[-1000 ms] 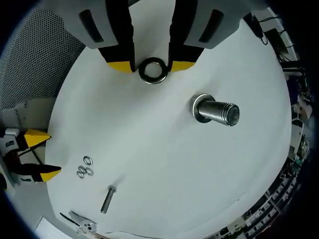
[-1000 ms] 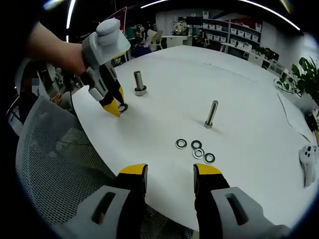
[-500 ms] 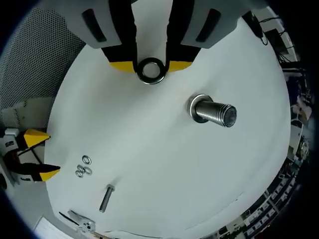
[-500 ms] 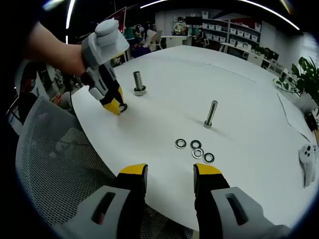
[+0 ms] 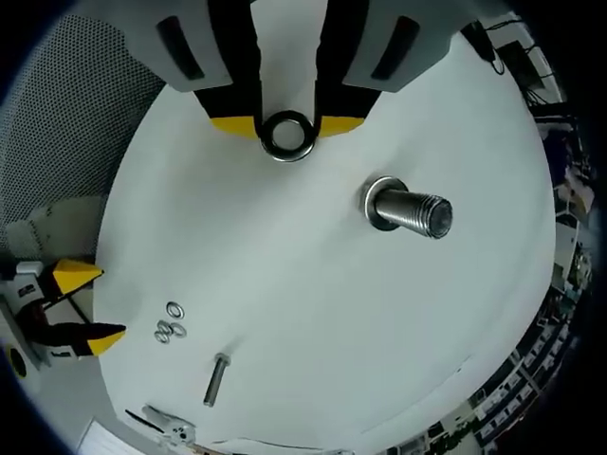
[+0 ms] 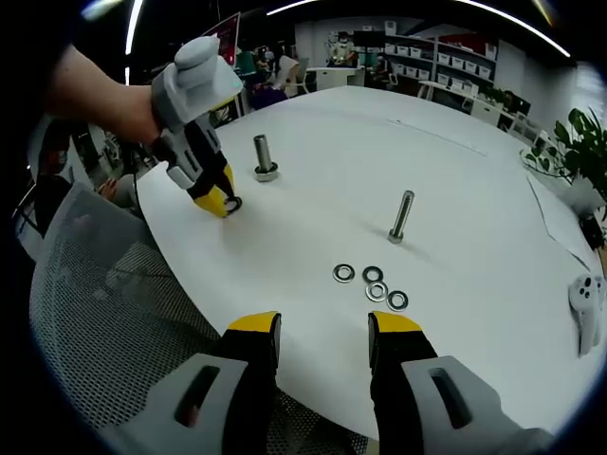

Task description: Place the washer onto the threaded stud by aligning its center hole with the stud, sliding it down to the base, and recovering from edge contact or off-axis alignment until the washer reaches the visible bottom stop.

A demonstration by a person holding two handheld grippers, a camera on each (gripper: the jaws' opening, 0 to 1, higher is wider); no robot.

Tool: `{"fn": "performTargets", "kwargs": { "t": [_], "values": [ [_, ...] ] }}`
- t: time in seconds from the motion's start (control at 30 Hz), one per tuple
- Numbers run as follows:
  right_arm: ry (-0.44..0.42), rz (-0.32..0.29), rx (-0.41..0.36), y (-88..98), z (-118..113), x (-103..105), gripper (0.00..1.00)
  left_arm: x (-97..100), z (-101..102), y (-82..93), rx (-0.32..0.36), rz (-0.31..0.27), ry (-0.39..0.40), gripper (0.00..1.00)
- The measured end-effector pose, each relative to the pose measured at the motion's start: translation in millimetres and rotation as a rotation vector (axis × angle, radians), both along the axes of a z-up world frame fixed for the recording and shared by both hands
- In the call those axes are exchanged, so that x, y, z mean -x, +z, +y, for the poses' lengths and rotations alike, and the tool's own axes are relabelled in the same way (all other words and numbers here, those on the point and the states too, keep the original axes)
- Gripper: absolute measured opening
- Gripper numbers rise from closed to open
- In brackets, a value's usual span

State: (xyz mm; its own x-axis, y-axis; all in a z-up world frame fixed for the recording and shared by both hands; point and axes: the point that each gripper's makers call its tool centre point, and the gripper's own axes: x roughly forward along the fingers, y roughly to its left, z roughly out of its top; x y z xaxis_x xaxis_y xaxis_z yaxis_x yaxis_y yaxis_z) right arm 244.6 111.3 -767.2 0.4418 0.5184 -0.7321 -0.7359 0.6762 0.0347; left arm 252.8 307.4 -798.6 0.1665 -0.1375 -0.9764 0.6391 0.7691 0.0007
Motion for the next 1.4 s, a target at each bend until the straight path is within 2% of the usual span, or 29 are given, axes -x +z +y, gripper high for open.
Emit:
{"fn": "performTargets", "kwargs": {
  "t": [0.37,0.73,1.0,1.4],
  "values": [
    [-0.001,0.002,0.001,-0.4,0,0,0.39,-4.3,14,11.9,0.021,-0.024,0.024,0.18],
    [0.003,0.002,0.002,-0.7,1,0,0.39,-22.4,24,37.5,0.038,-0.080,0.030,0.18],
    [0.006,0.002,0.003,-1.2,1,0,0.39,-34.5,24,55.4,0.030,-0.112,-0.015,0.18],
    [0.007,0.003,0.002,-1.1,1,1,0.39,-48.9,23,73.3,0.028,-0.140,-0.054,0.18]
  ]
}}
